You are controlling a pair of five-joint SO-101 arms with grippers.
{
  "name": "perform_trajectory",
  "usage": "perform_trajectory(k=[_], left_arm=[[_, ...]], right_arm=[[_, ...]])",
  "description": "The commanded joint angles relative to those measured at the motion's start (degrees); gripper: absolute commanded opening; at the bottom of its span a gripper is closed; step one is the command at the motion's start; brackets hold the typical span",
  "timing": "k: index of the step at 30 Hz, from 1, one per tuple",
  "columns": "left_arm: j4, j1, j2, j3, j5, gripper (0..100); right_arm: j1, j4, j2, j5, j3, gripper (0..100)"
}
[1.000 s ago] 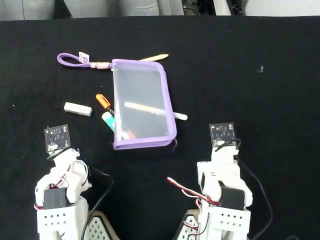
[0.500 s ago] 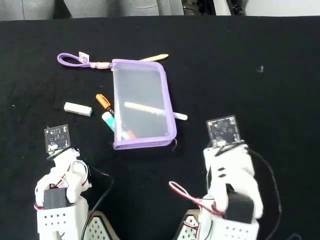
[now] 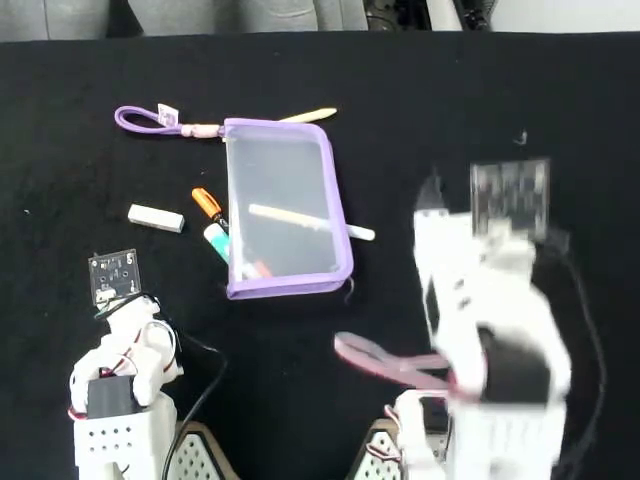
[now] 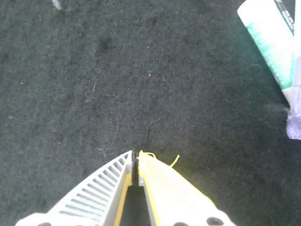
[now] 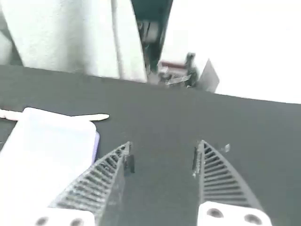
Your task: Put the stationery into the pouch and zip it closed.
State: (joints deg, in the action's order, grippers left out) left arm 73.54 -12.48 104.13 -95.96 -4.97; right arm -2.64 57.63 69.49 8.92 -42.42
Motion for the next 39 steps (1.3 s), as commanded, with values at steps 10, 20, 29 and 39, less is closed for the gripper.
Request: perform_trajectory(k=[10,20,29,39], left_arm=[[-0.79,-0.31,0.35,-1.27,-0.26,3],[-0.62,0.4,0.35,-1.27,-0.26,3],[-0.53,3.82,0.35,-1.27,0.09,3],[1.67,-0.31,0.35,5.58,5.45,3]], right_arm=[[6.86,8.7,-36.97,-2.37,29.76,21.6],[8.09,-18.73,-30.64,-2.29,1.27,21.6],[11.08,-34.2,-21.41,-5.63,-13.85,21.6],[10.99,-34.02,-21.41,-5.8,-14.37,21.6]])
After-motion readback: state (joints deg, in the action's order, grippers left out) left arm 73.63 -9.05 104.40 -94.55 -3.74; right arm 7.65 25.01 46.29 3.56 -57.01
